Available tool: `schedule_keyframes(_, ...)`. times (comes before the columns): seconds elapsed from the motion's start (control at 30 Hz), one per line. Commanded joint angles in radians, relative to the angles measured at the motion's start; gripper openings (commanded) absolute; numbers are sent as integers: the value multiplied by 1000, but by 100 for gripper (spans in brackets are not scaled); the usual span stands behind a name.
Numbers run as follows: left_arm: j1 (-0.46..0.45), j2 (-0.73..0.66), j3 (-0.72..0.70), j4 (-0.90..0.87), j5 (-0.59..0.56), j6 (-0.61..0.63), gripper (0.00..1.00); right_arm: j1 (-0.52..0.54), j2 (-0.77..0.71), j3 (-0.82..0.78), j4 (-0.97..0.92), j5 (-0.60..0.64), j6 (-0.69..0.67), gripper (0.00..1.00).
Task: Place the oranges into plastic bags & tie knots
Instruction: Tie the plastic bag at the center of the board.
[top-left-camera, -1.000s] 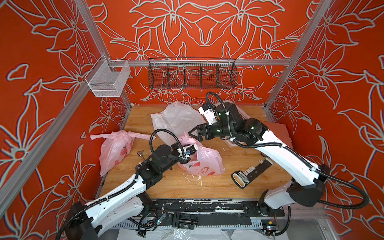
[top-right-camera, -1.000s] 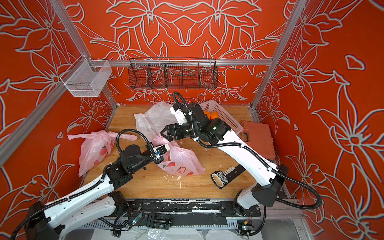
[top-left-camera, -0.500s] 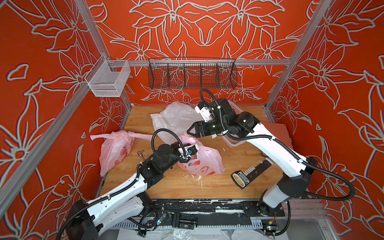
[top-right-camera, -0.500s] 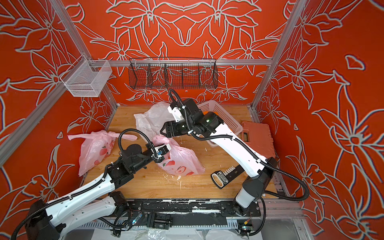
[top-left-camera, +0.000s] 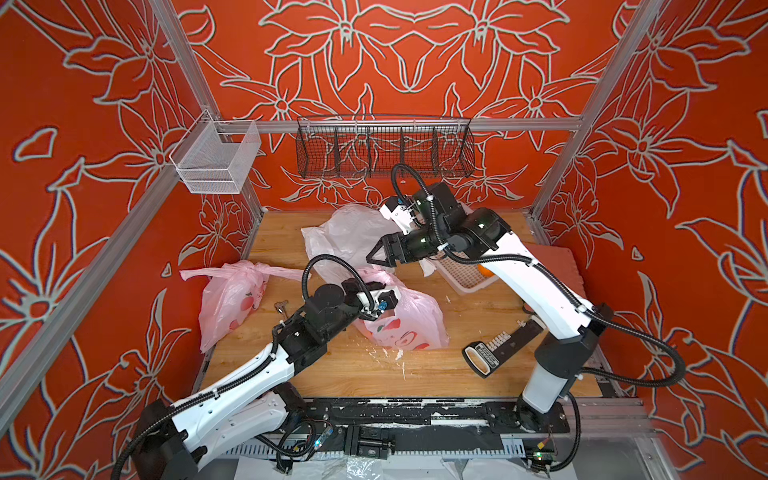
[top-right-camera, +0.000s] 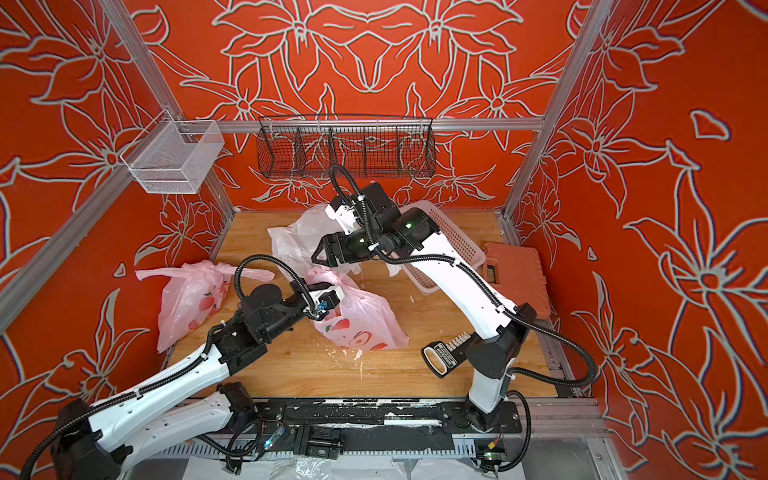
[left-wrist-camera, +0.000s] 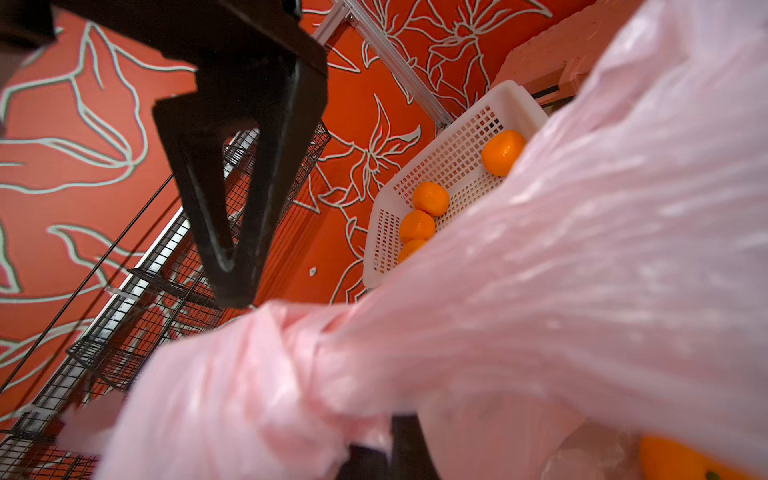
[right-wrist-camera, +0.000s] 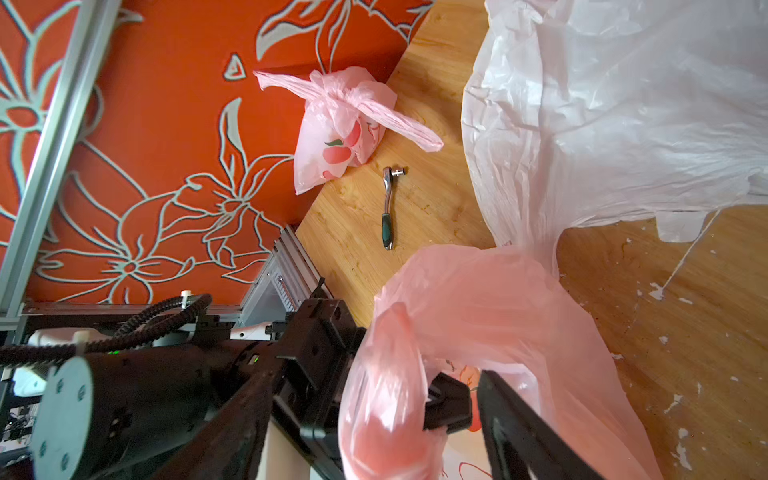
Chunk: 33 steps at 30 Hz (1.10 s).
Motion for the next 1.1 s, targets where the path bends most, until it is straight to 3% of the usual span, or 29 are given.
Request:
schedule_keyframes(0.0, 1, 2, 20, 4, -4, 23, 0, 8, 33, 58, -49, -18, 0, 80)
schedule_keyframes(0.1, 1, 1, 20, 3, -1, 20, 0, 12, 48, 64, -36, -33, 14, 74)
schedule_keyframes(0.23, 2, 5, 23, -4, -3, 22, 0, 19, 63, 76, -32, -45, 18, 59)
schedule_keyframes(0.57, -15, -21, 51, -100, -15, -45, 0, 20, 53, 47, 14, -16, 26, 1)
schedule_keyframes(1.07, -25, -97, 82, -319, -28, -249, 0, 6, -118, -153, 200, 187, -11, 0)
